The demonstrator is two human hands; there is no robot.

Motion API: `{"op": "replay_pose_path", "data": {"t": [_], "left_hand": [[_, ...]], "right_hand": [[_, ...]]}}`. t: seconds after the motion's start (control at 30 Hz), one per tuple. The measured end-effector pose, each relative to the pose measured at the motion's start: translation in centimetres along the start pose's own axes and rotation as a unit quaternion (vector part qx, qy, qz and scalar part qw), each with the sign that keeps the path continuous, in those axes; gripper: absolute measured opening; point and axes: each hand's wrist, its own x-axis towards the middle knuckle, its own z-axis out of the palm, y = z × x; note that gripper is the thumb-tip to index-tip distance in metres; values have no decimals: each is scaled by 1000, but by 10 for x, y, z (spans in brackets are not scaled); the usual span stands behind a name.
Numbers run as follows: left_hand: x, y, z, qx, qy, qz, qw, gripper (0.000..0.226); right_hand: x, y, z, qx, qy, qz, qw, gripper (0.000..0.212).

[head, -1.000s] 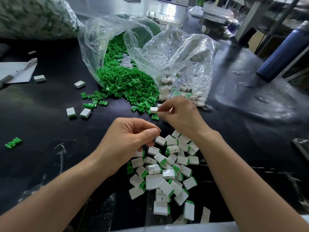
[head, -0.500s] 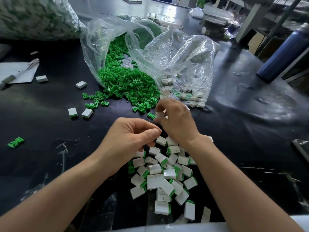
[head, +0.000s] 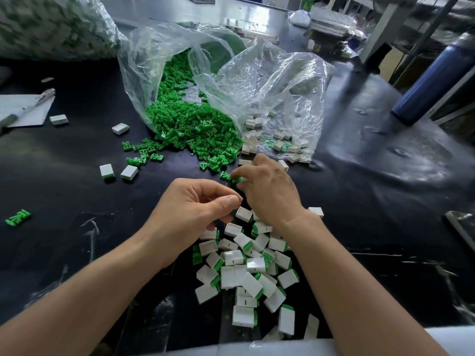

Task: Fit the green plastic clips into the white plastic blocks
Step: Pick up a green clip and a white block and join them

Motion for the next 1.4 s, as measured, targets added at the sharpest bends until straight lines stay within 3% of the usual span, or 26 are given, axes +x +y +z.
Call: {"op": "replay_pose_path", "data": {"t": [0.2, 0.33, 0.47, 0.6, 0.77, 0.97, 1.03, 1.13, 1.23, 1.3, 1.4], "left_hand": [[0, -1, 0, 10, 0, 0, 1000, 12], [1, -2, -1, 5, 7, 1, 1000, 12], [3, -4, -1, 0, 18, 3, 1000, 13], [5, -4, -2, -10, 39, 15, 999, 29], [5, -2, -3, -25, 45, 38, 998, 48], [11, -11, -6, -15, 89, 45, 995, 23], [12, -12, -6, 9, 92, 66, 994, 27], [10, -10, -5, 28, 90, 115, 989, 31], [7, -8, -4, 67, 94, 150, 982, 21], [8, -8, -4, 57, 100, 135, 984, 20], [11, -5, -5, -73, 89, 59, 992, 18]], "right_hand": [[2, 3, 2, -14, 7, -8, 1000, 20], [-3, 10, -6, 113, 36, 15, 993, 7], [-11, 9, -17, 314, 32, 63, 947, 8], [-17, -9, -20, 440, -9, 39, 897, 20], [-22, -22, -14, 487, -20, 42, 872, 15], [-22, -26, -9, 538, -19, 103, 837, 12], [-22, -27, -8, 552, -17, 124, 824, 13], [-22, -28, -10, 610, -23, 150, 778, 11], [-23, -27, -15, 642, -37, 146, 752, 12], [-22, -24, -20, 641, -38, 129, 756, 12], [-21, -15, -28, 561, -6, 103, 822, 15]]}}
